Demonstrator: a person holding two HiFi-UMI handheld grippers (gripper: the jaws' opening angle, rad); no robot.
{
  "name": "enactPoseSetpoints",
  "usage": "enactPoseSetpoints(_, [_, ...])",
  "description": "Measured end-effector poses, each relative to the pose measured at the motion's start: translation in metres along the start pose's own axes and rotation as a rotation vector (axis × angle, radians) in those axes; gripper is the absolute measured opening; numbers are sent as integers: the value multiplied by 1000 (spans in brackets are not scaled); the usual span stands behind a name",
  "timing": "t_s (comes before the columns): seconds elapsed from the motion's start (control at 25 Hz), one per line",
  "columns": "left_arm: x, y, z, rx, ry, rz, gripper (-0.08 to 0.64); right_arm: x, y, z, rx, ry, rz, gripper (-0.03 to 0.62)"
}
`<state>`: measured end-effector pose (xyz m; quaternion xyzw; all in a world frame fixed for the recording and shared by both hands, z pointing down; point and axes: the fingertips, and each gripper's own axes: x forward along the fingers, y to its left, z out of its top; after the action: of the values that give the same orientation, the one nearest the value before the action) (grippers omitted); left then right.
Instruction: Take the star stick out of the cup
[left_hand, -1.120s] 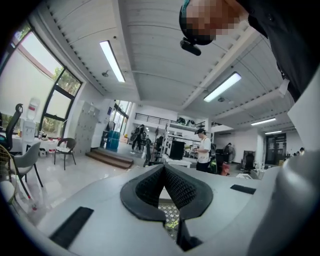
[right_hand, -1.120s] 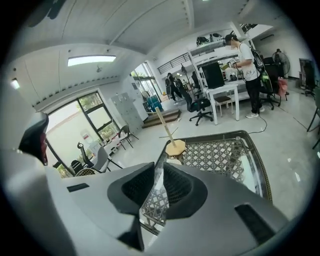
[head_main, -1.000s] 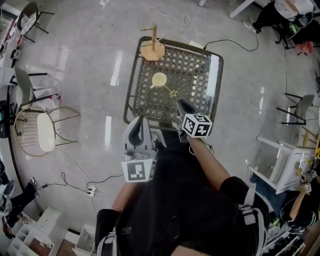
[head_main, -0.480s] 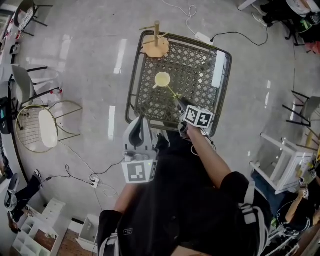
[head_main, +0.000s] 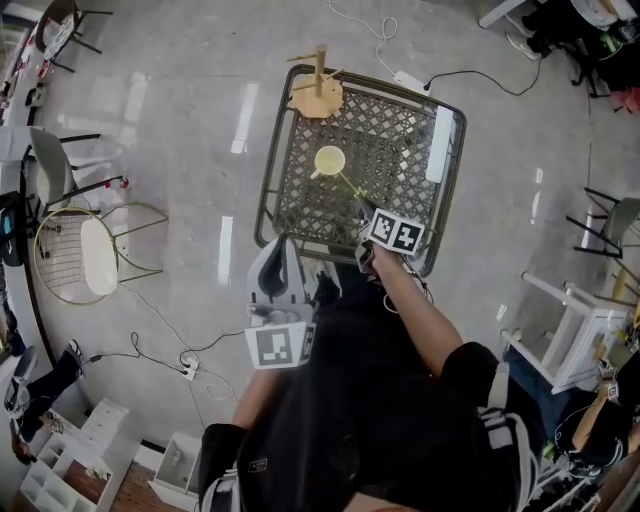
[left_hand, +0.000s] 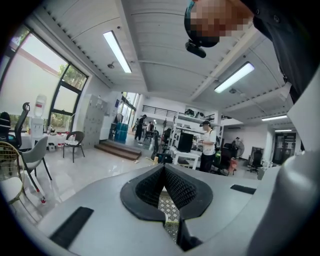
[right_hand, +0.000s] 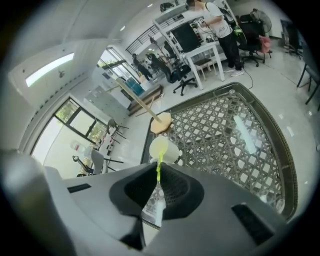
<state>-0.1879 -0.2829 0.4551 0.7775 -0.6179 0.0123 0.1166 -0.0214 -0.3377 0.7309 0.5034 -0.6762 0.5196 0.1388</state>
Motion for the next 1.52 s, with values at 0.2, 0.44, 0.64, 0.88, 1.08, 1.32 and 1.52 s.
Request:
enactPoseSetpoints(0.2, [-27,-2,11,-38,-29,9,15,-22,8,-6,-31,-34,-11,23])
enactPoseSetpoints(0.44, [-76,-11,18,2,-102,-37,15,-70,19,-20,-61,-115,-7,21])
enactPoseSetpoints(0.64, [-117,-25,19,7,-139,-89,15,-124,31,-40,-77,-203,14,21])
enactPoseSetpoints(0.88, [-149,-53,25,27,-176,-157,15,-192,54,-50,-129,-309,60,21])
enactPoseSetpoints(1.08, [-164,-71,24,36,-182,-163,15,-237,70,-53,-172,-379,101,21])
enactPoseSetpoints(1.32, [-171,-99,21,41,-170,-157,15,-283,81,-46,-241,-461,150,21])
enactPoseSetpoints(1.52, [-177,-121,18,23,-179,-117,15,-314,82,-49,-300,-486,191,21])
